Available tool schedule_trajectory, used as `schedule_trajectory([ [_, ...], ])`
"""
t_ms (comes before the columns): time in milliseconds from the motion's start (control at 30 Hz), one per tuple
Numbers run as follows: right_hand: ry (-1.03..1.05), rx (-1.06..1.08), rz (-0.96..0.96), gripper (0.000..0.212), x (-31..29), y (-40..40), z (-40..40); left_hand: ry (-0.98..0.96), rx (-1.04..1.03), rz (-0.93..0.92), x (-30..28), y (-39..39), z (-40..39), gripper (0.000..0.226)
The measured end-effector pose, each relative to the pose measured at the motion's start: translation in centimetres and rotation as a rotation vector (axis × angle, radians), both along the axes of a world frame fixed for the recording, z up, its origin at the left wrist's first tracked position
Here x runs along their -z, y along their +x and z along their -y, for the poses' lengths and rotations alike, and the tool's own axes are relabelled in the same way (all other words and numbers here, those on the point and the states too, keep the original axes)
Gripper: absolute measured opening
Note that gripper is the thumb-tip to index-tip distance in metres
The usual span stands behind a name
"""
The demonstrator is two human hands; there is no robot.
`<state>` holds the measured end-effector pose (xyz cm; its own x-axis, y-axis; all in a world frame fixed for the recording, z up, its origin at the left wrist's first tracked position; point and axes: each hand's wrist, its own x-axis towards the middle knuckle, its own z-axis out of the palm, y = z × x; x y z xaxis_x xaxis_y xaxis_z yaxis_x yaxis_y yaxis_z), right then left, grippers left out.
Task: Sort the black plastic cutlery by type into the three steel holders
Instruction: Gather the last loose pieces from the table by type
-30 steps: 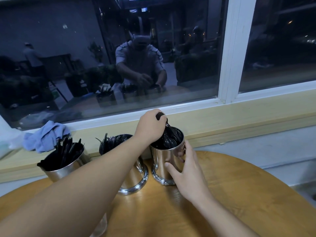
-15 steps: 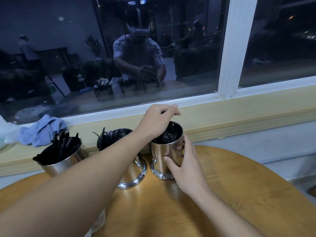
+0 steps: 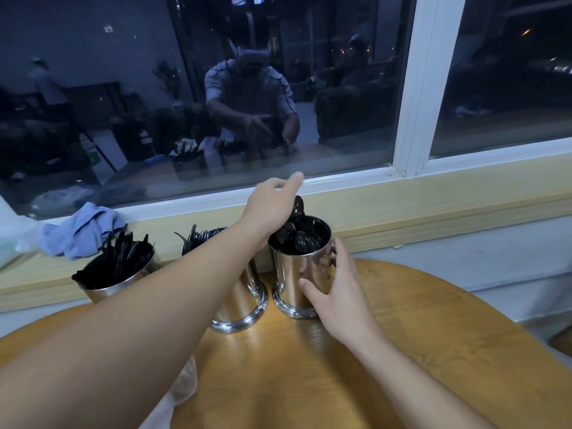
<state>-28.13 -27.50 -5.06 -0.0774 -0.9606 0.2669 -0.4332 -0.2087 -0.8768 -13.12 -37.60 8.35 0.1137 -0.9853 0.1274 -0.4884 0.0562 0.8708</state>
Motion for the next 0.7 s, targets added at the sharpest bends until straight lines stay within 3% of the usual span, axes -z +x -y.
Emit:
schedule_trajectory([
  [100, 0.010, 0.003, -0.021, 0.098, -0.7, -0.2, -0.5, -0.066, 0.109, 0.050, -0.3, 0.8, -0.3, 0.044],
  [267, 0.015, -0.001, -0.053, 0.099, -1.6, -0.4, -1.7, -0.080, 0.286, 0.382, -0.7, 2.2, -1.2, 0.038],
  [400, 0.014, -0.020, -0.080, 0.098, -3.0, -0.5, -3.1, -0.125, 0.304, 0.461, -2.1, 2.9, -2.6, 0.024],
  [533, 0.013, -0.011, -0.137, 0.096, -4.6, -1.1, -4.8, -0.166, 0.261, 0.473, -3.5, 3.1, -5.1, 0.042],
  [633, 0.016, 0.020, -0.146, 0.080, -4.8, -1.5, -5.9, -0.207, 0.198, 0.473, -4.0, 4.0, -7.3, 0.042],
  [700, 0.026, 0.070, -0.097, 0.048, -4.5, -1.6, -6.6, -0.245, 0.115, 0.384, -3.9, 4.8, -9.5, 0.035],
])
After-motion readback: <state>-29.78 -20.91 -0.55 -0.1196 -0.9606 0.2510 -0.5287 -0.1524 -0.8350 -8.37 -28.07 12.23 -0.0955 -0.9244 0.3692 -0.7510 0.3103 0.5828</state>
